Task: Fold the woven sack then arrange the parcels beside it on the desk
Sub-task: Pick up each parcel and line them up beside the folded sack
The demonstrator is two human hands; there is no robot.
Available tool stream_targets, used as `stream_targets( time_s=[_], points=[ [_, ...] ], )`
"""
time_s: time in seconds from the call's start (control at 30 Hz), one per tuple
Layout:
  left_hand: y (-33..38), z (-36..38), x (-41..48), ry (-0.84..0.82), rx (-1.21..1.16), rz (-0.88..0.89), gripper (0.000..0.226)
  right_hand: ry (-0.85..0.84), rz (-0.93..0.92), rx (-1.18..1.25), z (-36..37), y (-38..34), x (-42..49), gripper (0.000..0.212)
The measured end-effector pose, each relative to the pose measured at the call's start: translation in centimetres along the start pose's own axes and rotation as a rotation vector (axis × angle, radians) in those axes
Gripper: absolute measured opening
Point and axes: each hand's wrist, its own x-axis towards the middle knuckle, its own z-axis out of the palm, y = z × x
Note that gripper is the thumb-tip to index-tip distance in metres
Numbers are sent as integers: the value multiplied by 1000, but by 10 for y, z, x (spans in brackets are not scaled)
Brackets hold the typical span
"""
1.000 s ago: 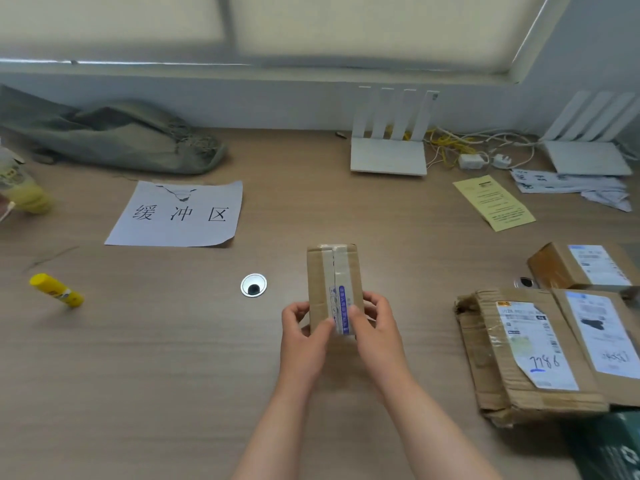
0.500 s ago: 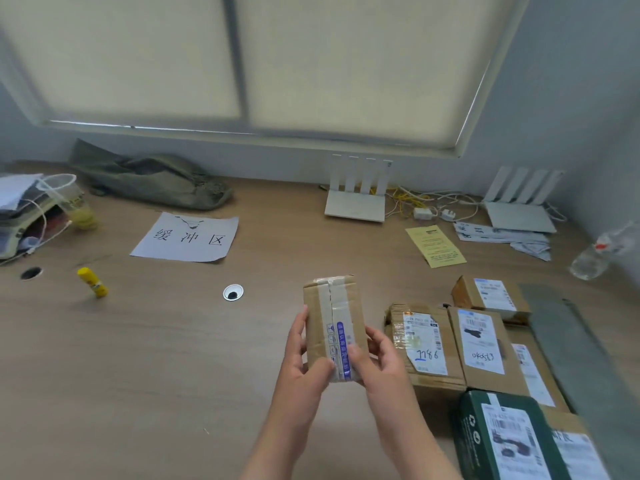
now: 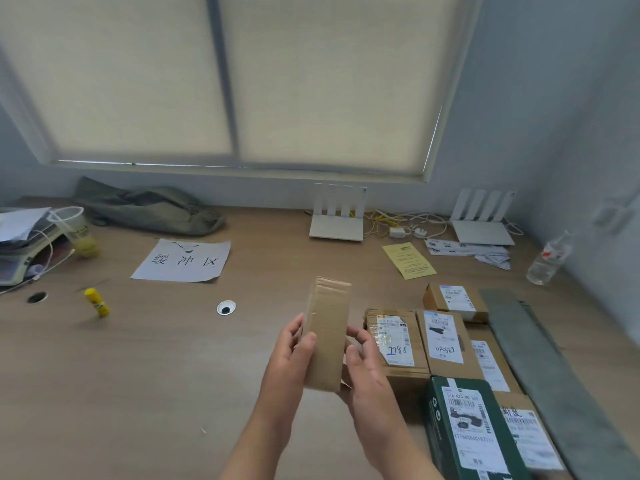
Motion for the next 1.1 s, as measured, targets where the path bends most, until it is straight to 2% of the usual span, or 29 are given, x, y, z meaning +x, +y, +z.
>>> stream_targets(
  time_s=[0.07, 0.13, 0.2, 0.3, 0.43, 0.63, 0.83, 1.1],
  points=[
    [4, -10, -4, -66, -32, -3, 71, -17, -20, 2, 9, -2, -3, 21],
    [6, -21, -7, -116, -51, -5, 68, -20, -40, -2, 16, -5, -5, 19],
    [9, -33, -9, -141, -55, 20, 62, -18, -62, 7, 22, -9, -8, 27],
    [16, -46, -11, -145, -68, 54, 61, -58, -57, 15, 29, -12, -11, 53],
    [16, -57, -14, -164, -98, 69, 75, -91, -32, -20, 40, -14, -16, 48],
    [17, -59, -21, -263, -98, 56, 61, -82, -24, 20, 50, -9, -19, 46],
    [13, -59, -16, -177, -97, 38, 47, -42, -38, 59, 49, -6, -19, 45],
    [9, -68, -5, -116, -90, -20, 26, 107, -81, 51, 56, -6, -18, 48]
  ],
)
